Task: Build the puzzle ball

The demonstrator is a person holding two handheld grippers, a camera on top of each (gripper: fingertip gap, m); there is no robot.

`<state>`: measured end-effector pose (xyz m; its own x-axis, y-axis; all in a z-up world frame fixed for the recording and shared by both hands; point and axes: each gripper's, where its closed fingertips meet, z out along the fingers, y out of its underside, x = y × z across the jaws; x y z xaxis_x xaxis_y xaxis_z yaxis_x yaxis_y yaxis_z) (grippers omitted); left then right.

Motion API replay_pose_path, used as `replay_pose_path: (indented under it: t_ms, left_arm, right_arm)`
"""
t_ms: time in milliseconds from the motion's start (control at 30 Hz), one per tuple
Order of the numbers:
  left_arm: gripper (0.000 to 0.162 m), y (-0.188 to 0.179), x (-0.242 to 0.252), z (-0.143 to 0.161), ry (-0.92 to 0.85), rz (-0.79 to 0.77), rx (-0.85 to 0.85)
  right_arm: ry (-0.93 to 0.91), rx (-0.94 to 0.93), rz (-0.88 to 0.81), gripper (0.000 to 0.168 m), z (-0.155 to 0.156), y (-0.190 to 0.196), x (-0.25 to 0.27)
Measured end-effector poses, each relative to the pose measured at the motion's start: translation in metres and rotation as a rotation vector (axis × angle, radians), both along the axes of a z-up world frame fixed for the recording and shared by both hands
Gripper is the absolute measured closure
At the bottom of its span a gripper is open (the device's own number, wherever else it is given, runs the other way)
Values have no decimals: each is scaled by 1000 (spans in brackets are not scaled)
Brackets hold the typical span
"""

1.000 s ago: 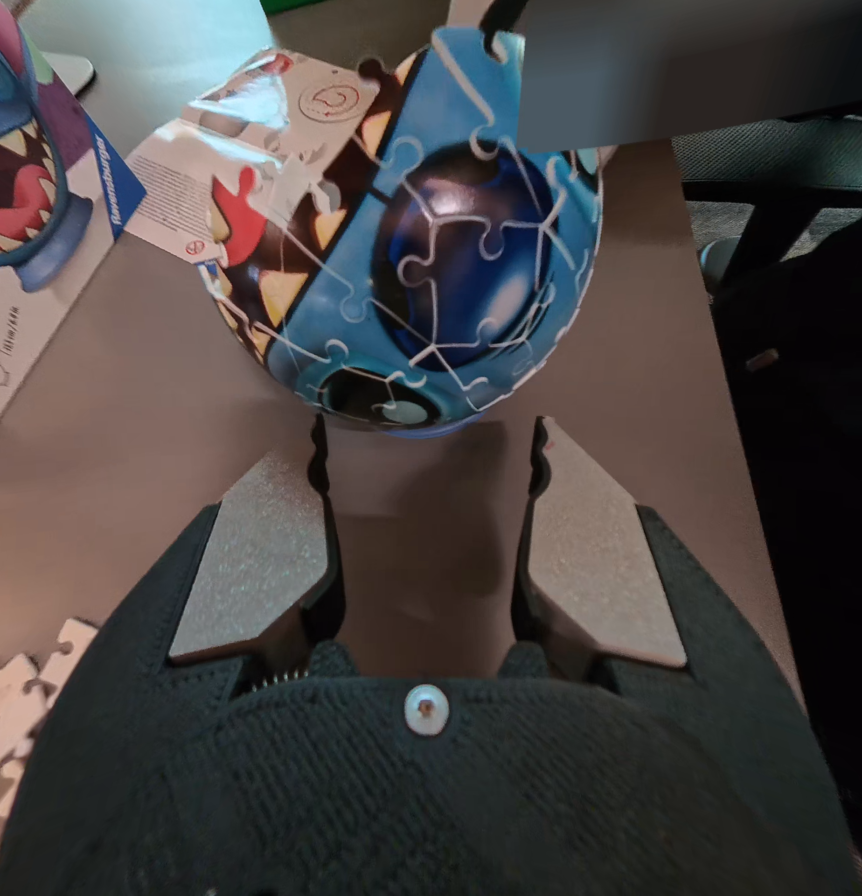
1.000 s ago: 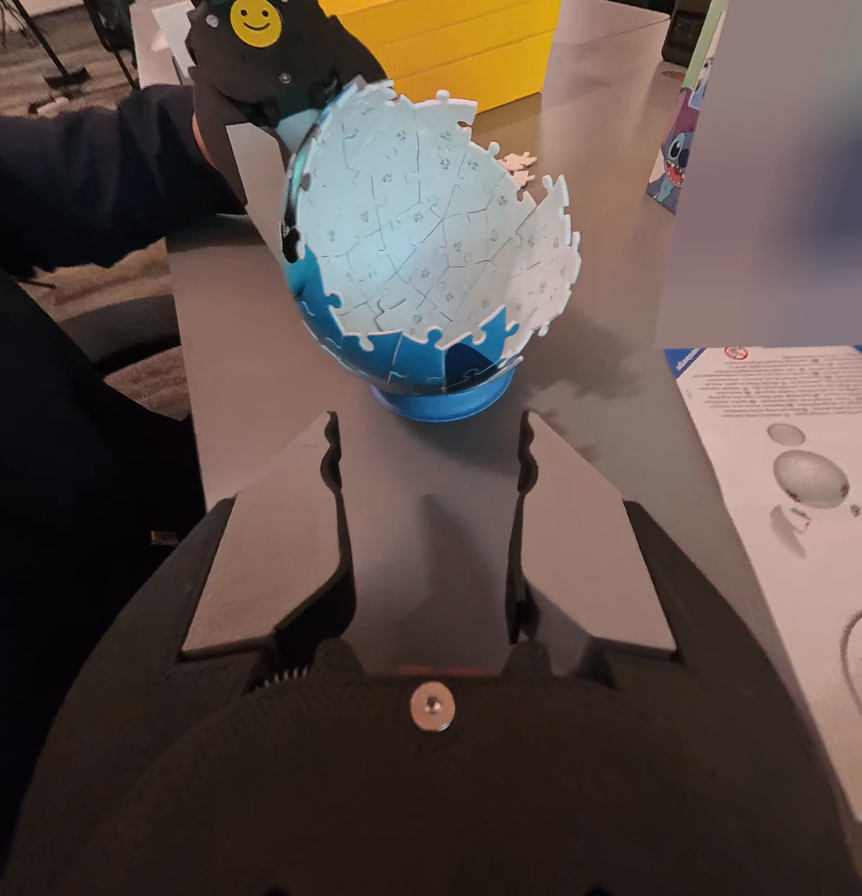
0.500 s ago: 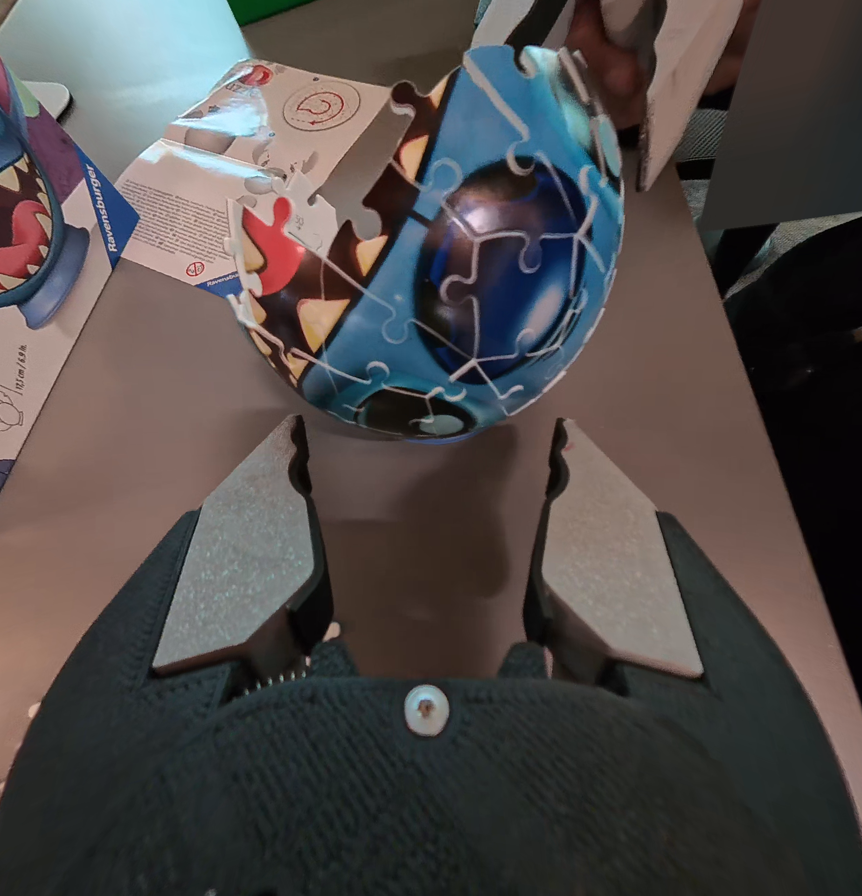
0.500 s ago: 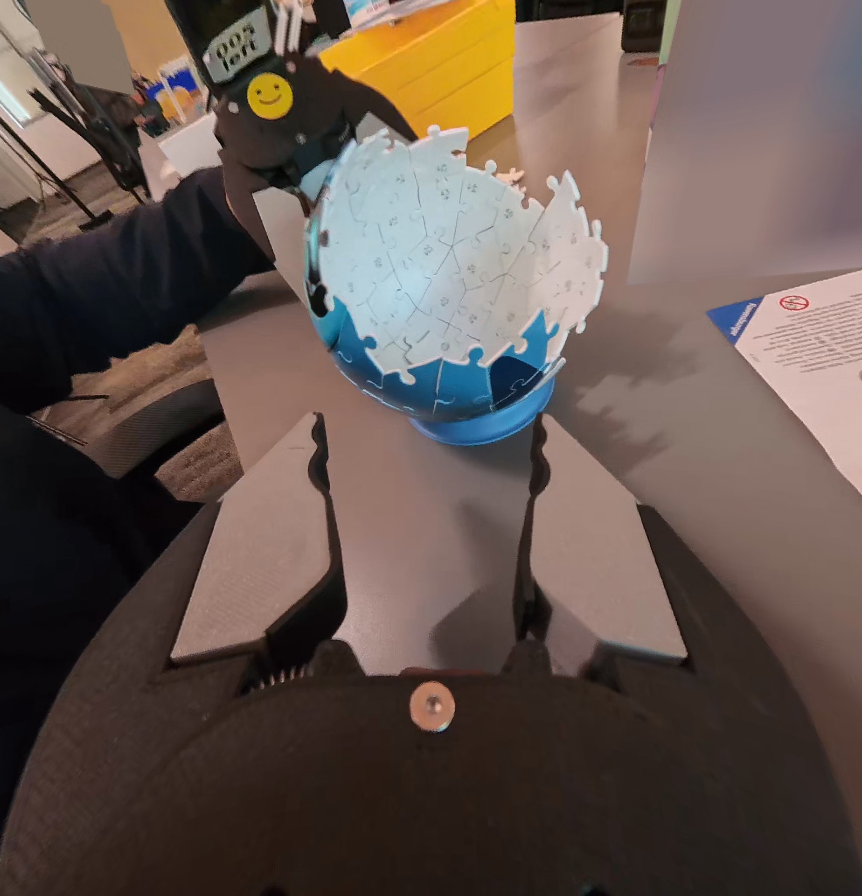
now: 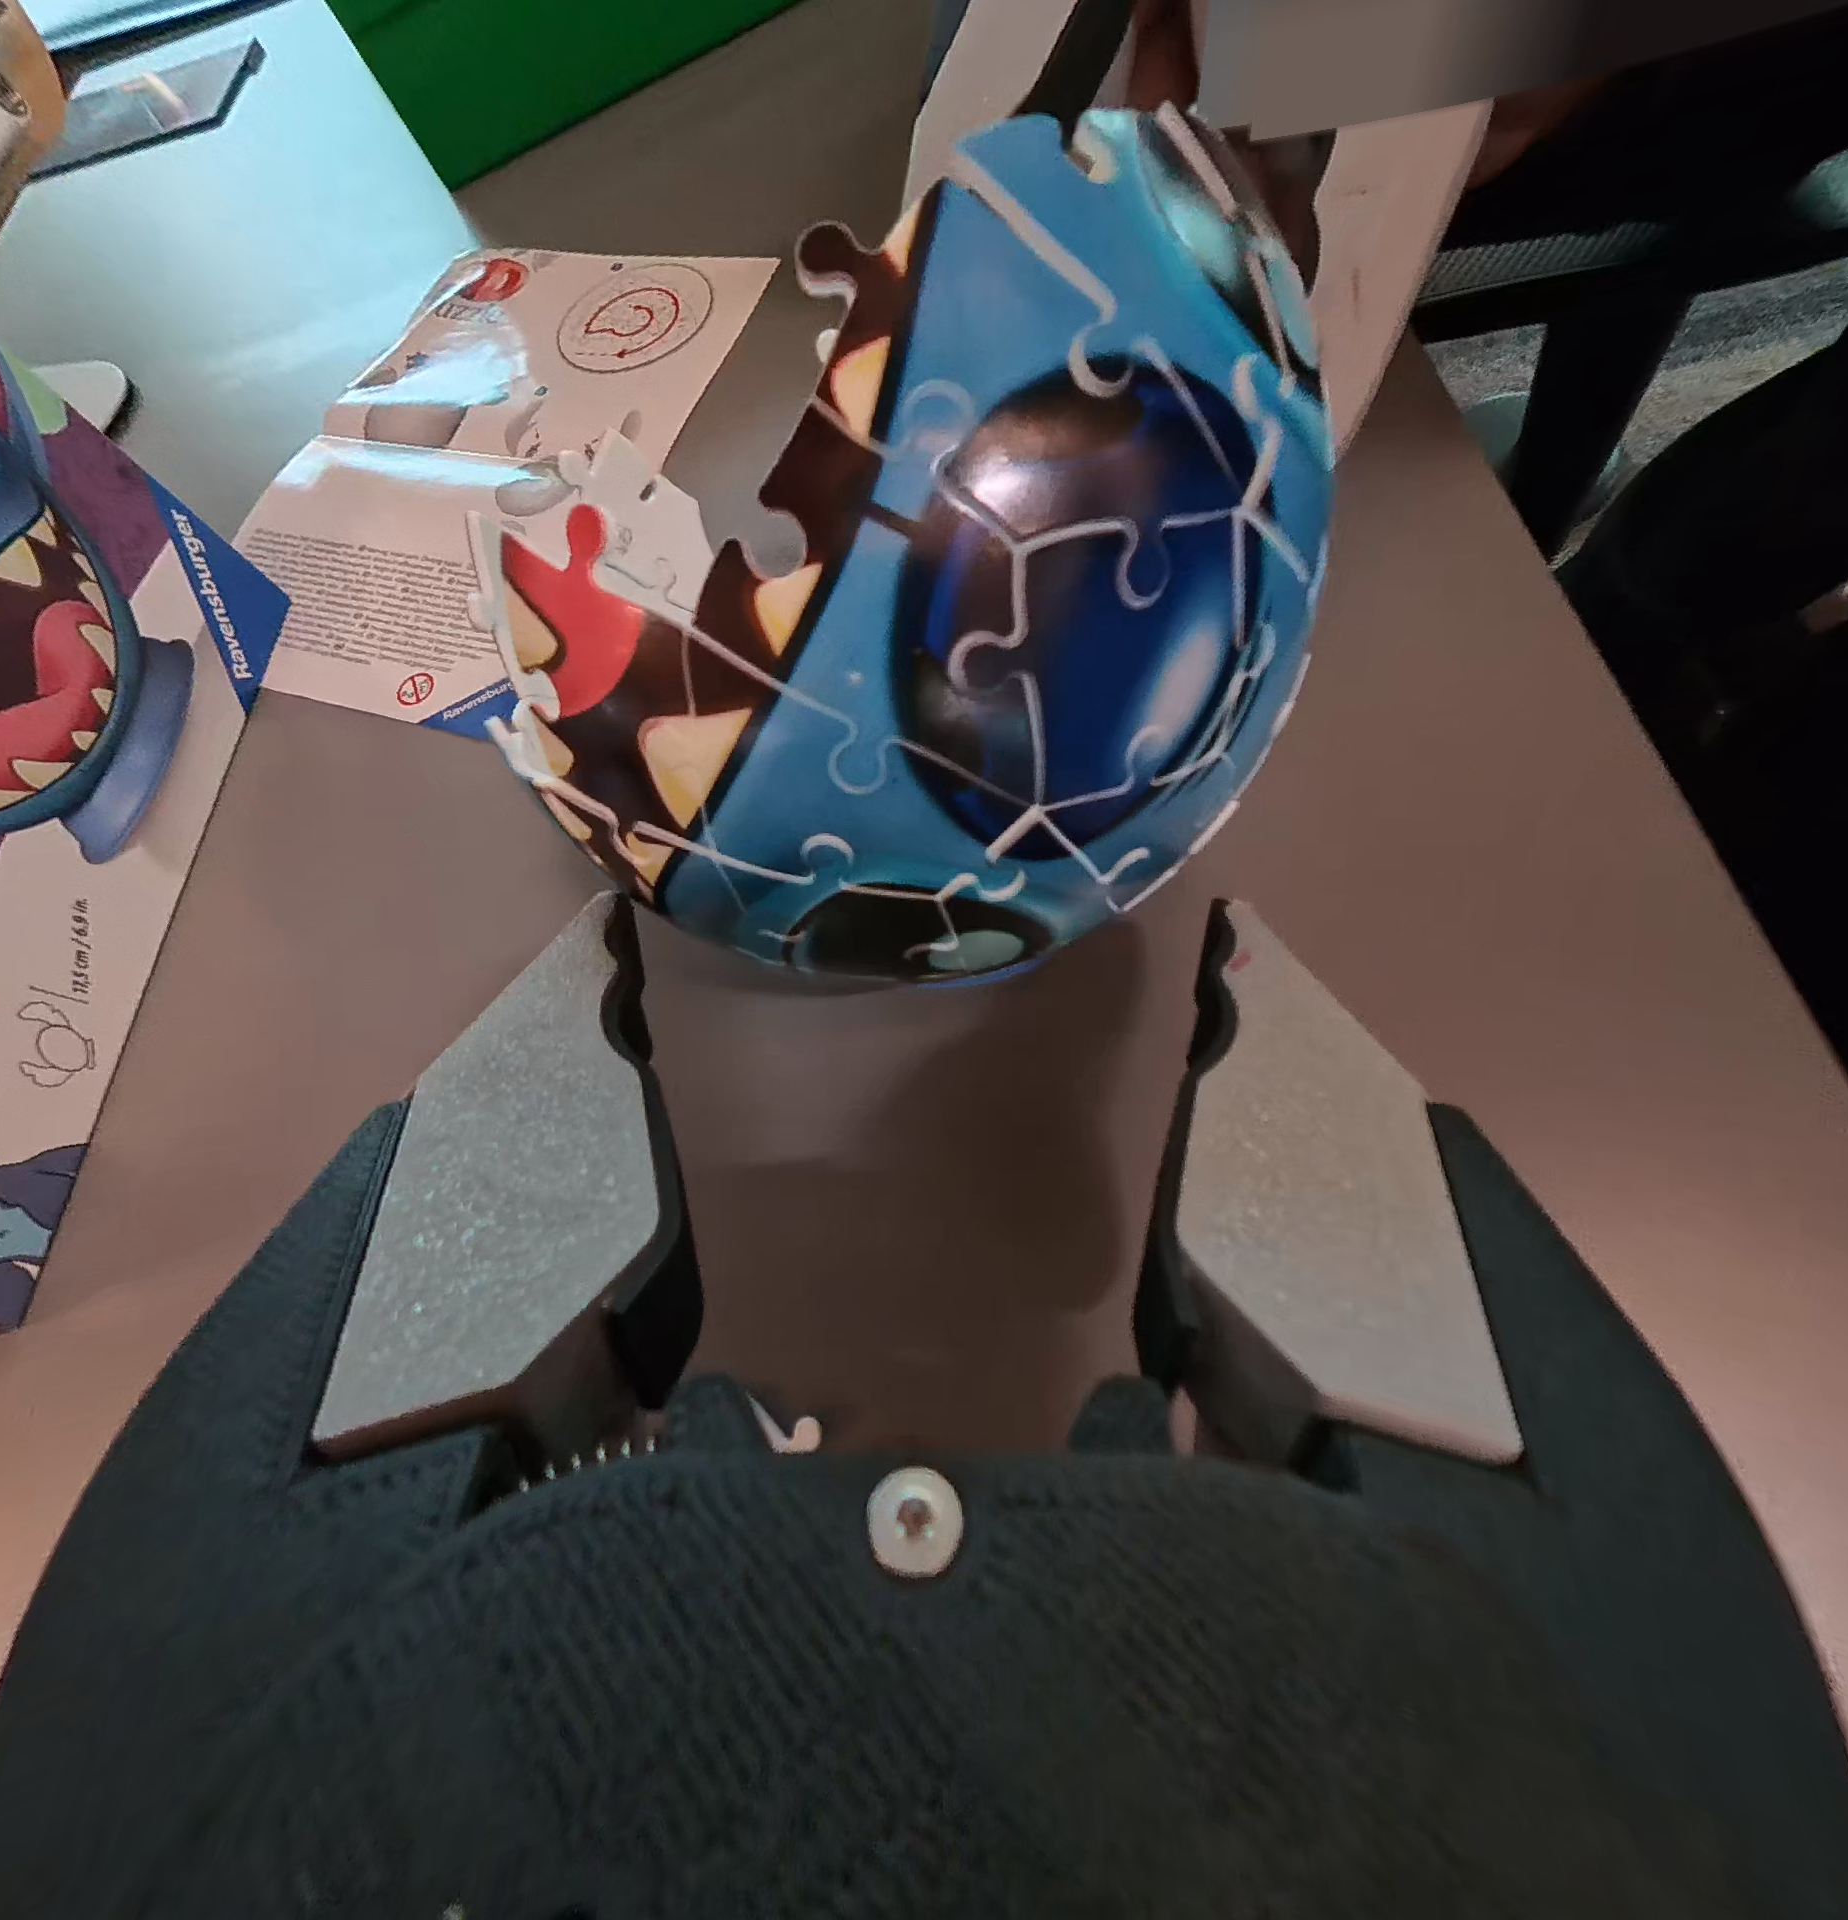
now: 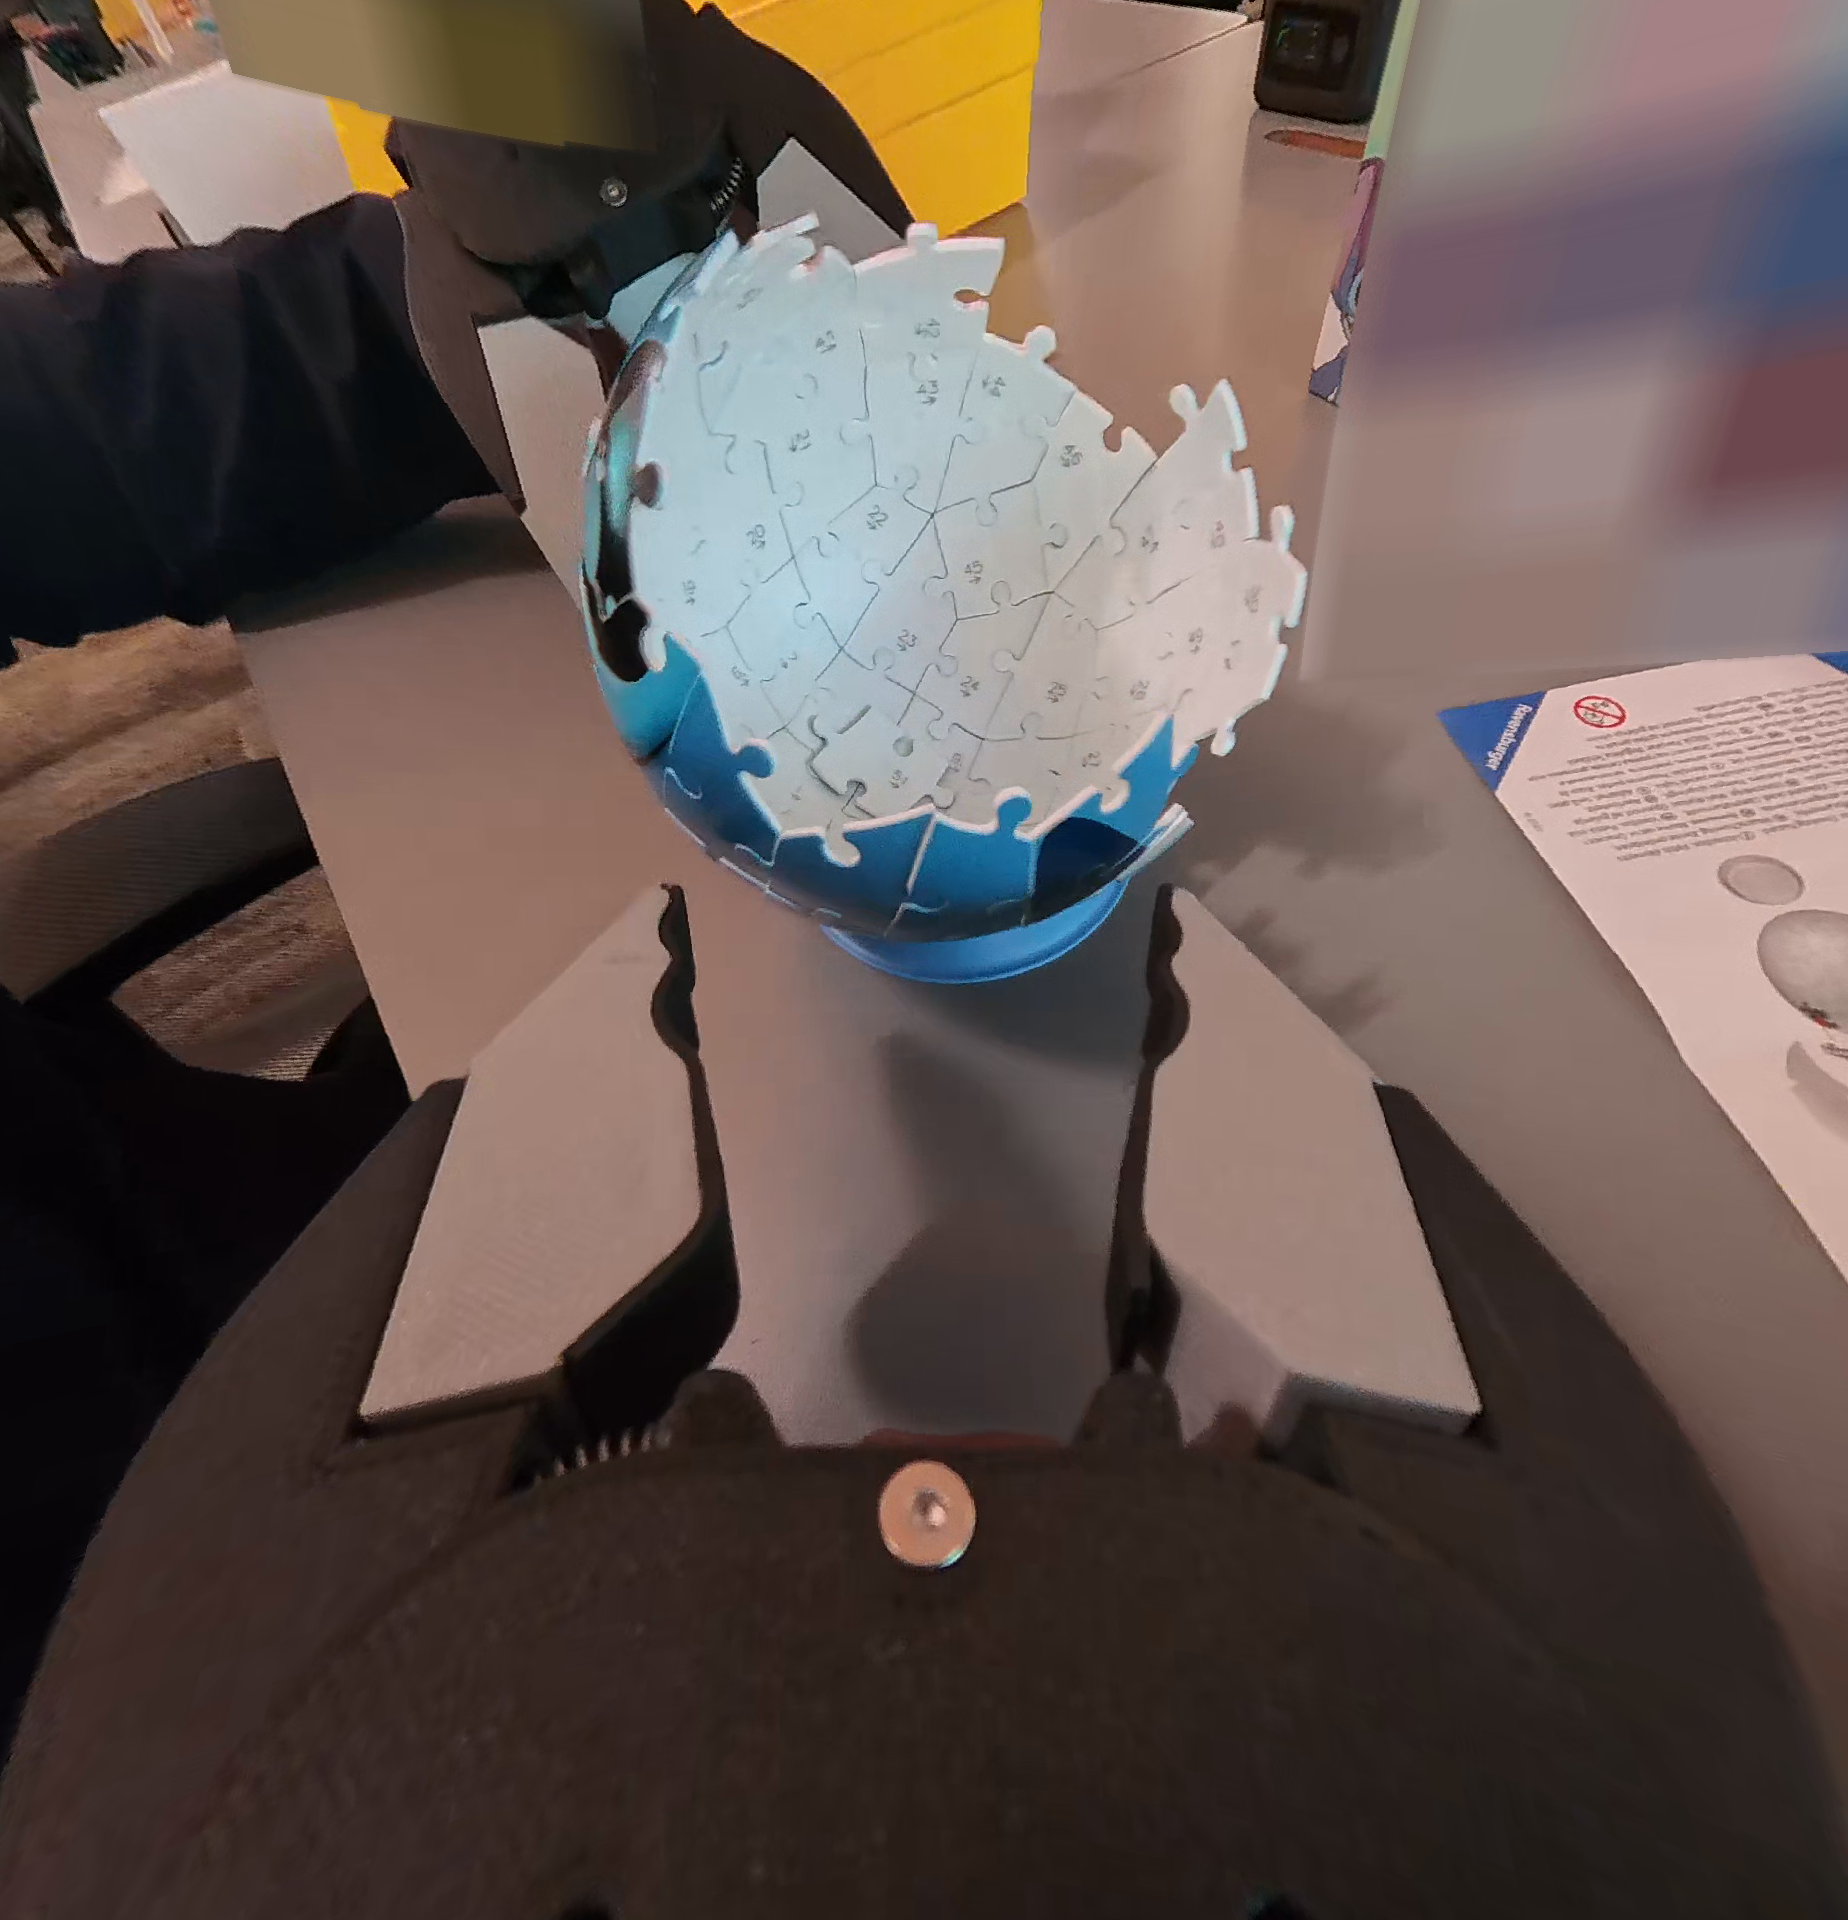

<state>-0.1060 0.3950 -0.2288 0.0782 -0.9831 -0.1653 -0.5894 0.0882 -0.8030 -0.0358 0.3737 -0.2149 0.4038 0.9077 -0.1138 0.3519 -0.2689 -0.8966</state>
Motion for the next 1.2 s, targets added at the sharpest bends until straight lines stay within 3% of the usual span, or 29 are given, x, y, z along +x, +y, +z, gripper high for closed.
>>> replay_pose_path:
  t_ms: [433,833,1200]
  left_arm:
    - [68,5,0,3,-25,-12,11]
    - [70,-4,-10,13,60,31,-19]
    - [73,-22,-27,12,322,119,-122]
  right_arm:
    - [-100,55,-35,81,-10,8,-11]
    - [-56,-21,15,81,-9,0,-20]
    - [31,-229,109,79,-8,-16,-29]
